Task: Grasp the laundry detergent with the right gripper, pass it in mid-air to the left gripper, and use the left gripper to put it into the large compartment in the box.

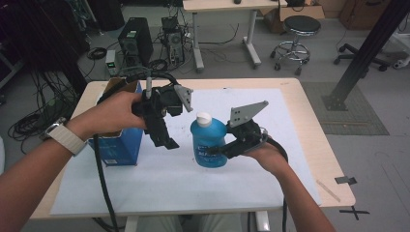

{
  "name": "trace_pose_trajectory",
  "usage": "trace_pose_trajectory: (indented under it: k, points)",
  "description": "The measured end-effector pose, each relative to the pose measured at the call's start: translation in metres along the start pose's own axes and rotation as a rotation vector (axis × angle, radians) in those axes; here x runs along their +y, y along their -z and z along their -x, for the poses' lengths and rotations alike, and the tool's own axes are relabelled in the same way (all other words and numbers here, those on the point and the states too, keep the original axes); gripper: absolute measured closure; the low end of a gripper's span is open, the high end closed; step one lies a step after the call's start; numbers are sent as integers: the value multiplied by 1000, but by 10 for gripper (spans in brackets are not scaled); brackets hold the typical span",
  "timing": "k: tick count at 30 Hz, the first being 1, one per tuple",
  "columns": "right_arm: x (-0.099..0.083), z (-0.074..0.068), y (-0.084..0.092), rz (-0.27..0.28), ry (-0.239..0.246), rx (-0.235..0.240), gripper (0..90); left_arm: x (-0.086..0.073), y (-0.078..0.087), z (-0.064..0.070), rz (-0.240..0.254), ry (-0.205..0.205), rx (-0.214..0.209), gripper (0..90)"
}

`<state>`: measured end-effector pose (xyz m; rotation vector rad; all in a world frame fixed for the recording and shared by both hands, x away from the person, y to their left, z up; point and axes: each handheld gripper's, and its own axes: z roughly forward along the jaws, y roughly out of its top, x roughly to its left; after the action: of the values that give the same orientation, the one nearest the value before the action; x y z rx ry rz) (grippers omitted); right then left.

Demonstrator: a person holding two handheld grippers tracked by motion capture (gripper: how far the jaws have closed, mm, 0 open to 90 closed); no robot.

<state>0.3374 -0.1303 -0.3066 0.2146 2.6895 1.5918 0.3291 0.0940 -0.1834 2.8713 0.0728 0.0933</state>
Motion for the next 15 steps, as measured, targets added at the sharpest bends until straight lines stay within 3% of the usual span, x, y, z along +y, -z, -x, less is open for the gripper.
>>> trace_pose_trajectory:
  k: [15]
  points:
    - [9,1,-21,-36,45,65,442,13,1,4,-15,-38,-16,62]
